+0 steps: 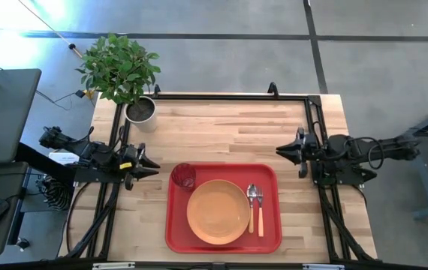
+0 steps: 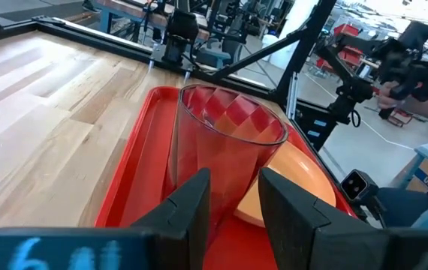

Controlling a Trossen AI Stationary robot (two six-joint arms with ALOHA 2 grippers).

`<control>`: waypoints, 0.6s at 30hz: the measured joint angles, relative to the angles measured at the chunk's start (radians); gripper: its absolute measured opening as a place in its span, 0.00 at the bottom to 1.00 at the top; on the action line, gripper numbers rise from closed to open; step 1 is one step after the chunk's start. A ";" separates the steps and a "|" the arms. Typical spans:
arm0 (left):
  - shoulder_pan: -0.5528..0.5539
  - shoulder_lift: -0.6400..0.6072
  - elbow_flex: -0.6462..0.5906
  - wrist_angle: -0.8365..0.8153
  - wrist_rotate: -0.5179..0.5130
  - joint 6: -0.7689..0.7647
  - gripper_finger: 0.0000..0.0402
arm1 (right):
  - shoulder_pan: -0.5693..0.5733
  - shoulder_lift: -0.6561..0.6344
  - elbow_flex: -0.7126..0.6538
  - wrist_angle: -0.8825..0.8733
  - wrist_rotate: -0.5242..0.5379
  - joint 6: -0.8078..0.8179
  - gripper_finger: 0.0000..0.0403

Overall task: Pick and place plate/cup/fork/spoon on tray
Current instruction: Return to Home Position

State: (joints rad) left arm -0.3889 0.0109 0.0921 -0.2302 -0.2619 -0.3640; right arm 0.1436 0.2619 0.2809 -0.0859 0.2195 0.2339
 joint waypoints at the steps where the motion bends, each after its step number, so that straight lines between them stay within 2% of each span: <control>1: 0.000 0.000 0.000 0.000 0.000 0.000 0.26 | 0.000 -0.026 -0.021 0.000 0.000 0.002 0.13; 12: 0.000 0.000 0.000 0.000 0.000 0.000 0.26 | 0.000 -0.253 -0.197 0.003 -0.020 0.002 0.13; 18: 0.000 0.002 0.001 0.001 0.001 0.000 0.26 | 0.000 -0.242 -0.233 0.027 -0.034 0.036 0.13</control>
State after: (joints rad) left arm -0.3888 0.0128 0.0932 -0.2297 -0.2612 -0.3637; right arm 0.1437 0.0196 0.0476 -0.0590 0.1857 0.2695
